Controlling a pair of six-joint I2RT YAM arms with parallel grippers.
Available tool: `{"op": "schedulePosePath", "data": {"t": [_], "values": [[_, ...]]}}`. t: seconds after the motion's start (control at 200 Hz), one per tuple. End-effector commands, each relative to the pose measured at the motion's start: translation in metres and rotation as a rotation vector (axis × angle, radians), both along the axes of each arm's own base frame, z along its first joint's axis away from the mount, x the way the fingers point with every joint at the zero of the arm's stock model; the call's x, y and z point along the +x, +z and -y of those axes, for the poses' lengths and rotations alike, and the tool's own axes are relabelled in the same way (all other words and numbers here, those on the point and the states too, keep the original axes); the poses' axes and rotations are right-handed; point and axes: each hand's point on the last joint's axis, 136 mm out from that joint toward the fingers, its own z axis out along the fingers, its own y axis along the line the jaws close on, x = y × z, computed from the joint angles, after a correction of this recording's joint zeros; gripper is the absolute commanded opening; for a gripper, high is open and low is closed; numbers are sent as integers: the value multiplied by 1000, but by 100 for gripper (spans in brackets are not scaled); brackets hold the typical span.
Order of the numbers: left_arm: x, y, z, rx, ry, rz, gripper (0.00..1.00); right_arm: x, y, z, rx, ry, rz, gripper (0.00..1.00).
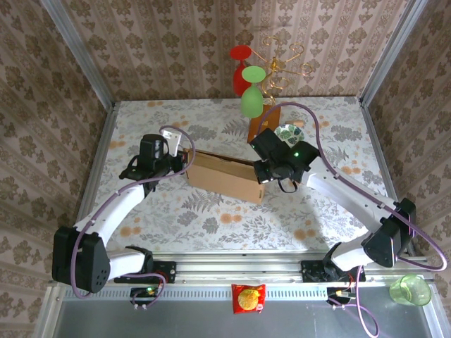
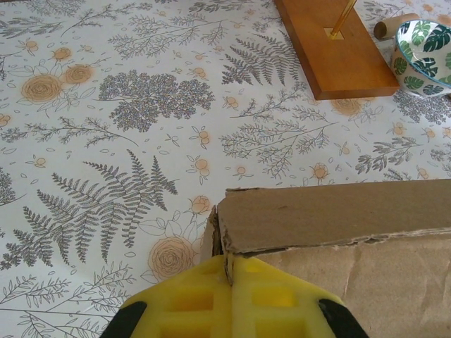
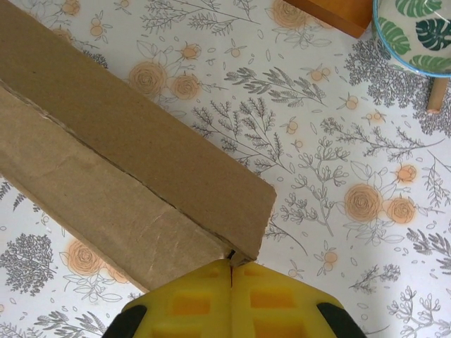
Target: Fold the paper box
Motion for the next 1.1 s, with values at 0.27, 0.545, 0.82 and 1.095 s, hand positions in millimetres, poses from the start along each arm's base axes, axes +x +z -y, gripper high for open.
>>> {"op": "schedulePosePath", "data": {"t": [0.27,0.545,0.82,1.095], "values": [[-25,-25,4,20,-31,-111,0,-2,13,-9,131,-42,-69,0],[-25,-21,9,31,-39,-106,0,-4,14,-10,208,-37,-138,0],[-26,-20,12,44,-41,-104,0,-4,13,-14,285,-42,-178,0],[-25,-21,14,46,-45,-104,0,-1,15,-16,362,-54,-207,0]]}}
